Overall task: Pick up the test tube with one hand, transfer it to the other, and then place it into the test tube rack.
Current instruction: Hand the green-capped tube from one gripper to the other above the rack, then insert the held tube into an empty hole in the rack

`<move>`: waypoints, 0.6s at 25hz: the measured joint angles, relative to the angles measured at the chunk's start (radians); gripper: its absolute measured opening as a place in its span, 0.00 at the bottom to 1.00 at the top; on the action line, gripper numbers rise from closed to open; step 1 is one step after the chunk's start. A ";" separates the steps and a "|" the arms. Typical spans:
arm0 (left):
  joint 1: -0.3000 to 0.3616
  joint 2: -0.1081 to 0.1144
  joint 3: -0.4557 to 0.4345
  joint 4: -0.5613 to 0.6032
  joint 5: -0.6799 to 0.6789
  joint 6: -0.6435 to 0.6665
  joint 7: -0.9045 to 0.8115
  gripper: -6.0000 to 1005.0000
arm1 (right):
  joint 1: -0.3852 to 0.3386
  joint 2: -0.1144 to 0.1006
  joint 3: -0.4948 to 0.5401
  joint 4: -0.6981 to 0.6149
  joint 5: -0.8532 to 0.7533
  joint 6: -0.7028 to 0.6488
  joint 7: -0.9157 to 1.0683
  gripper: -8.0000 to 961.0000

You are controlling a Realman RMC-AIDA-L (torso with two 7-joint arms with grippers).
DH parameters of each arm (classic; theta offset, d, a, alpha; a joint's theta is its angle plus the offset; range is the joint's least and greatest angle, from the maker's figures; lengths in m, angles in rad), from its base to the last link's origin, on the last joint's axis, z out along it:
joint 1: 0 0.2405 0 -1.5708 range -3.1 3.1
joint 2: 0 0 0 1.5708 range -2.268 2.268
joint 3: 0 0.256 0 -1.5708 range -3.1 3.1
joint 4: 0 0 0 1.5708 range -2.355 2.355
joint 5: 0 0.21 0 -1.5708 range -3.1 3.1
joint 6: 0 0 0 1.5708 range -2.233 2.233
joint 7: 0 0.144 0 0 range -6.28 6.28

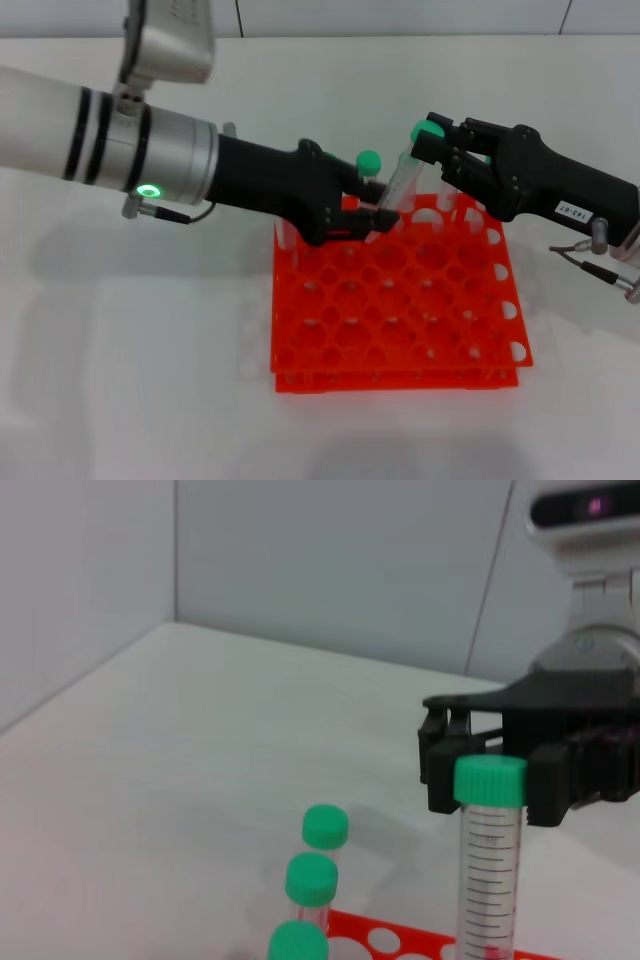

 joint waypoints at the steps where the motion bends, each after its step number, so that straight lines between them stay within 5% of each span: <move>1: 0.012 0.000 0.000 0.016 -0.006 0.004 -0.006 0.24 | -0.001 0.000 0.000 0.000 0.000 -0.001 0.000 0.28; 15: 0.170 0.000 -0.002 0.261 -0.074 0.124 -0.117 0.63 | -0.013 -0.007 -0.001 -0.018 -0.006 -0.011 0.016 0.29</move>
